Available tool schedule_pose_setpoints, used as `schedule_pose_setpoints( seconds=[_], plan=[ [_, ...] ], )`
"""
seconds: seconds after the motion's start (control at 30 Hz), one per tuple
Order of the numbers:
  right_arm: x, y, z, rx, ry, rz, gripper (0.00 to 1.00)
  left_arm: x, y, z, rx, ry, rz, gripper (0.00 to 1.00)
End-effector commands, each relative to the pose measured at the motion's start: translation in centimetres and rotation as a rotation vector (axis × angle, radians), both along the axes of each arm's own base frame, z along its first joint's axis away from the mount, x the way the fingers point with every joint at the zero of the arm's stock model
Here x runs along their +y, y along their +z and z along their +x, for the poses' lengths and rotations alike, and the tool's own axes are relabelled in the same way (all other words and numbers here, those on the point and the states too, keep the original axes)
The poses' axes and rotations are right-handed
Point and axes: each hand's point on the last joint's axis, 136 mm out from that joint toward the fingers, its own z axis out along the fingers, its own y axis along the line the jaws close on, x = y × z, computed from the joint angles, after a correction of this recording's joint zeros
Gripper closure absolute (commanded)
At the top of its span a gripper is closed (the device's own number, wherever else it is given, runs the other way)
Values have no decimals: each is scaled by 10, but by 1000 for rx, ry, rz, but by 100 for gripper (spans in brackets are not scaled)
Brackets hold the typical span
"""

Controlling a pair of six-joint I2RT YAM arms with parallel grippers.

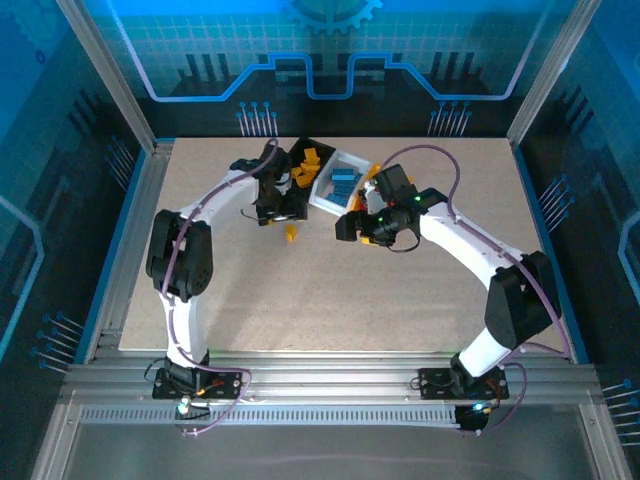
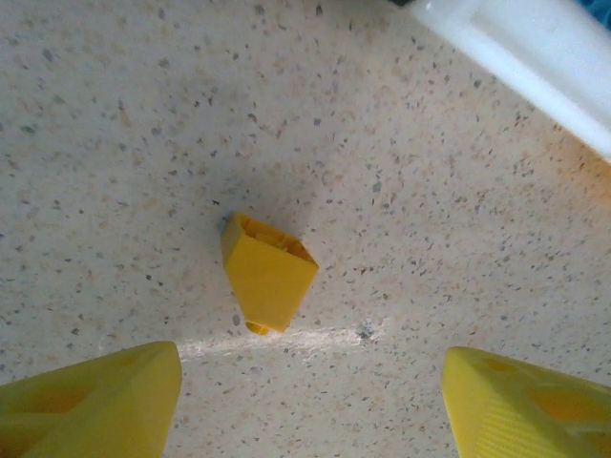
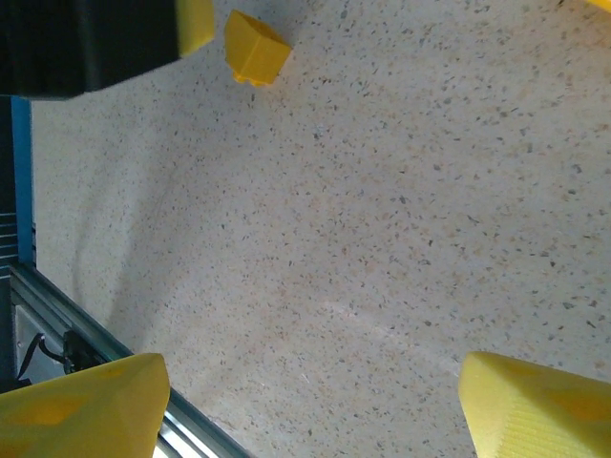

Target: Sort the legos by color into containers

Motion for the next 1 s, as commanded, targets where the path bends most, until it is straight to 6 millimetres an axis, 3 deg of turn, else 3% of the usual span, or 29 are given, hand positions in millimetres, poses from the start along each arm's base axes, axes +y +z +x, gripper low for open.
schedule_pose_setpoints(
  seconds=[0.0, 0.43, 0.63, 0.97],
  plan=[
    [7, 12, 3, -26, 5, 8, 19, -11, -11, 2, 17, 2, 14, 27],
    [-3, 14, -8, -37, 5, -10, 20, -8, -46, -9, 105, 2, 83, 31],
    [-9, 11, -17, -37, -7, -15, 20, -8, -58, -2, 112, 3, 100, 32],
    [-14, 9, -22, -36, -15, -16, 20, 9, -67, 6, 128, 12, 209, 35]
  ],
)
